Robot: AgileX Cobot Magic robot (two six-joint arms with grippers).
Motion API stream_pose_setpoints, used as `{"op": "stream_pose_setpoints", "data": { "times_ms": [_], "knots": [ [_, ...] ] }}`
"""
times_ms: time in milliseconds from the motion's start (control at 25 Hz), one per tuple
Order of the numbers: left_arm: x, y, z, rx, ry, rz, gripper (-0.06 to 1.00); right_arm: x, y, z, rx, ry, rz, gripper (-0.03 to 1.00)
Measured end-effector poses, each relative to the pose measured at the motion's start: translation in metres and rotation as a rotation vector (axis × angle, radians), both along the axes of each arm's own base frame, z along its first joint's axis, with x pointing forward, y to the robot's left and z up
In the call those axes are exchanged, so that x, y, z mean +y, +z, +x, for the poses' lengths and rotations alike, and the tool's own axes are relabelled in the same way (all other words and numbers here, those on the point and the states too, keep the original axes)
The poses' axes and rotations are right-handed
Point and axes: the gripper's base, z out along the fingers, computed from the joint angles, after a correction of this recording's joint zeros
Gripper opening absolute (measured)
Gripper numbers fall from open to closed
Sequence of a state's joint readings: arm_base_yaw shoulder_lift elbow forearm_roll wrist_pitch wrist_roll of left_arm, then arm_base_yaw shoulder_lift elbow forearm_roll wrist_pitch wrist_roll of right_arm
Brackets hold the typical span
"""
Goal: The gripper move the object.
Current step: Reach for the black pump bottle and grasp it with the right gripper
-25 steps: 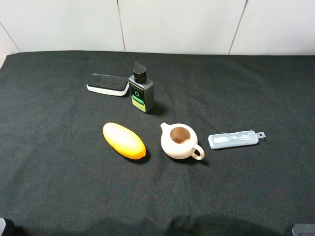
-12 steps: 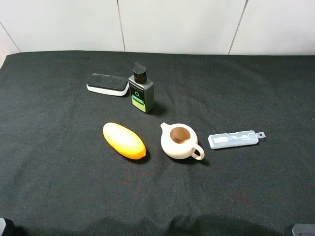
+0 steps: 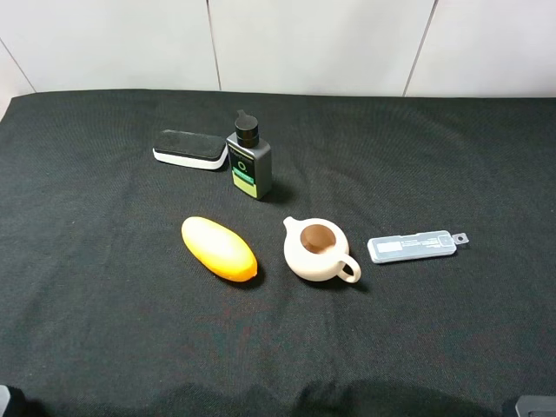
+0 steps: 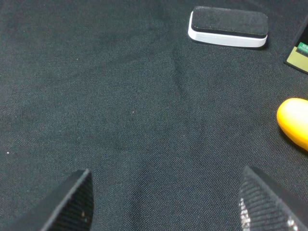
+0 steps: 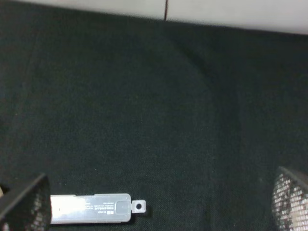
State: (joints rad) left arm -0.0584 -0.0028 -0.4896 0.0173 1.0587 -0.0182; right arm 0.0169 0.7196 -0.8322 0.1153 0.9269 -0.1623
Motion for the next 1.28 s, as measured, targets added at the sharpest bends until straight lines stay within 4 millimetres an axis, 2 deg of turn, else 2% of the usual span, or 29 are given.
{"op": "stream_pose_setpoints", "data": {
  "times_ms": [320,560,760,960,1120,1280],
  "knots": [
    [0.0,0.0,0.0,0.0,0.0,0.0,0.68,0.005,0.023,0.074,0.156,0.05,0.001,0.69],
    [0.0,0.0,0.0,0.0,0.0,0.0,0.68,0.006,0.024,0.117,0.258,0.065,-0.009,0.69],
    [0.0,0.0,0.0,0.0,0.0,0.0,0.68,0.006,0.013,0.146,0.337,0.069,-0.01,0.69],
    [0.0,0.0,0.0,0.0,0.0,0.0,0.68,0.006,-0.011,0.169,0.422,0.071,-0.012,0.69],
    [0.0,0.0,0.0,0.0,0.0,0.0,0.68,0.008,-0.028,0.181,0.478,0.082,-0.009,0.69],
    [0.0,0.0,0.0,0.0,0.0,0.0,0.68,0.022,-0.036,0.188,0.489,0.128,-0.022,0.69]
  ]
}}
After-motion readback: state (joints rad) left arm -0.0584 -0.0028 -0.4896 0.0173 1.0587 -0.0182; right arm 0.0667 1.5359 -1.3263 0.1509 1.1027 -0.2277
